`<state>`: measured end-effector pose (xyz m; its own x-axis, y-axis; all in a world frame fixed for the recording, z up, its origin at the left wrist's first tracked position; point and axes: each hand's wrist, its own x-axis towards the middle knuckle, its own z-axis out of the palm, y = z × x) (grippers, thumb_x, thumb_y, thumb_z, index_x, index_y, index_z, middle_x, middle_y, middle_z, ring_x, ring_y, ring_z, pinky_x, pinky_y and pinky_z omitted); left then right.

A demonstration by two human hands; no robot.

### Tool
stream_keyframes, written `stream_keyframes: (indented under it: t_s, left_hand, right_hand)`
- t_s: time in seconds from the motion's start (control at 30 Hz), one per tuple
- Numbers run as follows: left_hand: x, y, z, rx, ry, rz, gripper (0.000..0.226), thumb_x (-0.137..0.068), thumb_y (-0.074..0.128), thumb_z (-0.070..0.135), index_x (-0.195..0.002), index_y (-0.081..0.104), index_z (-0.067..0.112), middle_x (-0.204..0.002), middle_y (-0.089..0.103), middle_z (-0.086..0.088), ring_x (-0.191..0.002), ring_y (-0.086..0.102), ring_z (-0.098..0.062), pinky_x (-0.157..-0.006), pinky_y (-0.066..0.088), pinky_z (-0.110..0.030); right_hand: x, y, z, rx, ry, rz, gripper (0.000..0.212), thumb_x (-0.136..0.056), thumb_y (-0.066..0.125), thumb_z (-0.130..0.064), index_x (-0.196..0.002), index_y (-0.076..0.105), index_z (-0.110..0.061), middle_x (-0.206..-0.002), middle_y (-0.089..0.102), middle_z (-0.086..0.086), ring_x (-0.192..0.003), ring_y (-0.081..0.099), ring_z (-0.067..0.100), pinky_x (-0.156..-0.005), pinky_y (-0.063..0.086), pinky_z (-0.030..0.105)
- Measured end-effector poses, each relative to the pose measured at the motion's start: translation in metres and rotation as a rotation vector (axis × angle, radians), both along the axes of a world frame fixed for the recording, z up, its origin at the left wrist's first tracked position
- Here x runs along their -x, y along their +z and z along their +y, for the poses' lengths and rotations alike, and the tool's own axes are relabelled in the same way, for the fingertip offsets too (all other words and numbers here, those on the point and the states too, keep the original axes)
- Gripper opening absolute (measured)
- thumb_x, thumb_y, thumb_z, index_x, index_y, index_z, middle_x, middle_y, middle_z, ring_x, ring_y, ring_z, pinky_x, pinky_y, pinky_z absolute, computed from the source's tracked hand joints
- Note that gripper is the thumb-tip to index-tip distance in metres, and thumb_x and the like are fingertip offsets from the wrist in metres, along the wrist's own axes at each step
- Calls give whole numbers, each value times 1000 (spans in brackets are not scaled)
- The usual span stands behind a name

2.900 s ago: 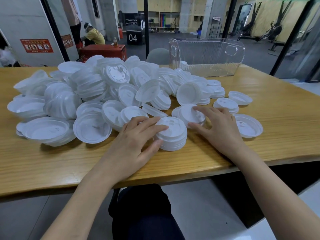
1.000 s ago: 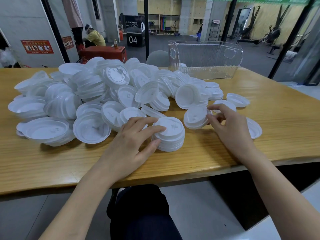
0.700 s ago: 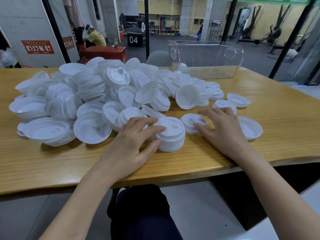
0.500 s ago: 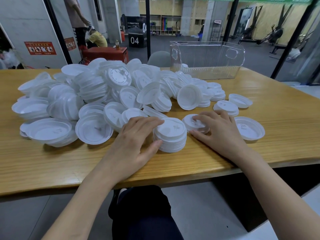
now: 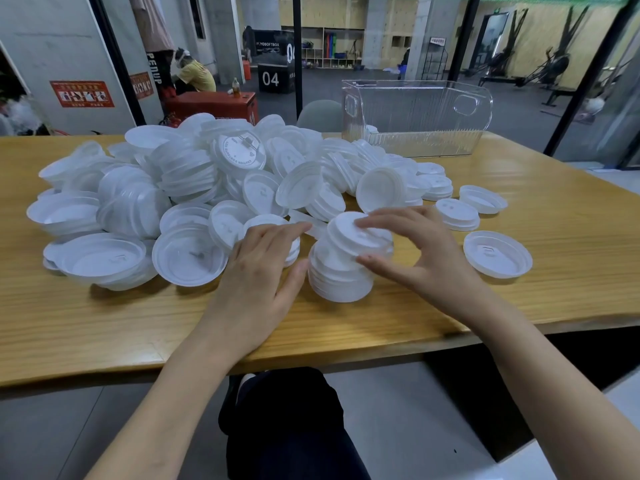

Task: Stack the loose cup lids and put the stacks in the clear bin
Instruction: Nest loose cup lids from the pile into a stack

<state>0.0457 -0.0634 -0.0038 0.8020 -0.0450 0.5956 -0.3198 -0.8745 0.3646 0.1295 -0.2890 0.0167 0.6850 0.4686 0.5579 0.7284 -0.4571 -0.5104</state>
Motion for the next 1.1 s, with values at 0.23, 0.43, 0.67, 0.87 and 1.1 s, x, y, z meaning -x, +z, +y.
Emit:
stream_keyframes:
  t_s: [0.23, 0.43, 0.67, 0.87, 1.1]
  left_hand:
    - [0, -1, 1, -7, 5, -1, 46, -94, 40, 41, -135, 50, 22, -125, 55, 8, -123, 43, -11, -100, 32, -27]
    - [-1, -1, 1, -16, 2, 0, 46, -94, 40, 41, -135, 50, 22, -126, 55, 8, -123, 42, -11, -99, 28, -21]
    - [-1, -1, 2, -11, -3, 4, 47, -94, 40, 42, -135, 51, 22, -127, 55, 9, -124, 42, -11, -102, 31, -27]
    - [-2, -1, 3, -8, -21, -9, 43, -93, 42, 40, -131, 53, 23, -125, 55, 12, -122, 43, -10, -101, 31, -26]
    - [-5, -2, 2, -102, 16, -107, 35, -90, 63, 27, -124, 60, 21, -126, 60, 7, -120, 46, -15, -100, 29, -25]
  right_hand:
    - [4, -4, 16, 114, 25, -15, 54, -75, 56, -72, -118, 67, -42, -125, 59, -19, -115, 41, 11, -102, 38, 48]
    - [4, -10, 14, 96, 18, -19, 52, -75, 57, -72, -117, 67, -43, -124, 60, -19, -116, 42, 10, -101, 38, 49]
    - [5, -16, 15, 94, 7, -19, 52, -75, 57, -72, -117, 66, -43, -125, 59, -17, -119, 44, 13, -102, 38, 49]
    - [1, -17, -2, 87, -55, -46, 49, -76, 57, -72, -116, 65, -45, -124, 59, -18, -119, 43, 15, -102, 37, 49]
    - [-4, -24, -20, 106, -112, -44, 50, -79, 51, -72, -121, 60, -46, -137, 53, -14, -129, 38, 21, -106, 32, 50]
